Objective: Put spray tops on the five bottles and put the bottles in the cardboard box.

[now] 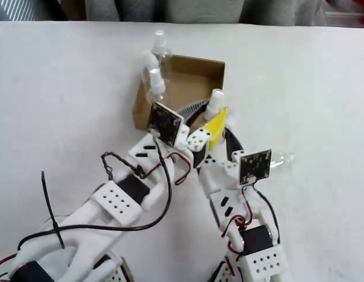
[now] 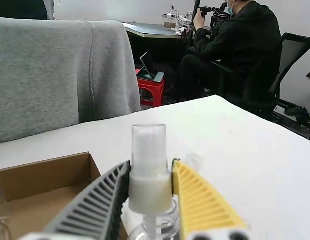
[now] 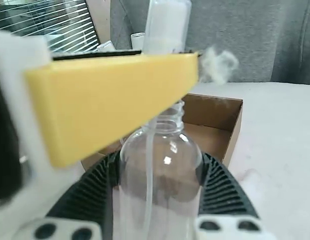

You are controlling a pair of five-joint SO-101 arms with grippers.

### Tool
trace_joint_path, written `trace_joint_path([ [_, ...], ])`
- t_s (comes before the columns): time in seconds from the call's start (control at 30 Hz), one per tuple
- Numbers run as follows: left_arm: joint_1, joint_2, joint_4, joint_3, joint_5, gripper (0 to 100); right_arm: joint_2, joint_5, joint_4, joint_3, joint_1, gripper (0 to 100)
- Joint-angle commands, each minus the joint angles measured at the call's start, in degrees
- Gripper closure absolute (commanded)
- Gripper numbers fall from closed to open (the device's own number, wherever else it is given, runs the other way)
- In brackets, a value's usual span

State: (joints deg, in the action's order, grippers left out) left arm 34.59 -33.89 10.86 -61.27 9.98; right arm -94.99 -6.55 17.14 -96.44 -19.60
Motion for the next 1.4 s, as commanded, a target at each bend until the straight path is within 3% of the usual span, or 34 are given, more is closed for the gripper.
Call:
trace_joint_path([
  [0.0, 0.48, 0.04, -0.44, 0.79, -0.70, 98, -0.92, 0.09, 0.31, -0.70, 2.59, 93.8],
  [0.27, 1.19, 0.04, 0.00, -0.26, -0.79, 98, -0.92, 6.86, 0.75, -0.70, 2.24, 94.0],
  [0.8, 3.03, 0.13, 3.34, -0.26, -0.79, 98, -0.92, 7.30, 0.66, -0.70, 3.65, 94.0],
  [1.07, 4.44, 0.40, 15.65, -5.80, -0.88, 98, -2.24, 6.86, 0.40, -0.70, 5.58, 94.0],
  [1.37, 5.76, 0.04, 16.97, -7.12, -6.07, 97, -8.13, 6.86, 7.25, -0.44, 5.76, 94.0],
])
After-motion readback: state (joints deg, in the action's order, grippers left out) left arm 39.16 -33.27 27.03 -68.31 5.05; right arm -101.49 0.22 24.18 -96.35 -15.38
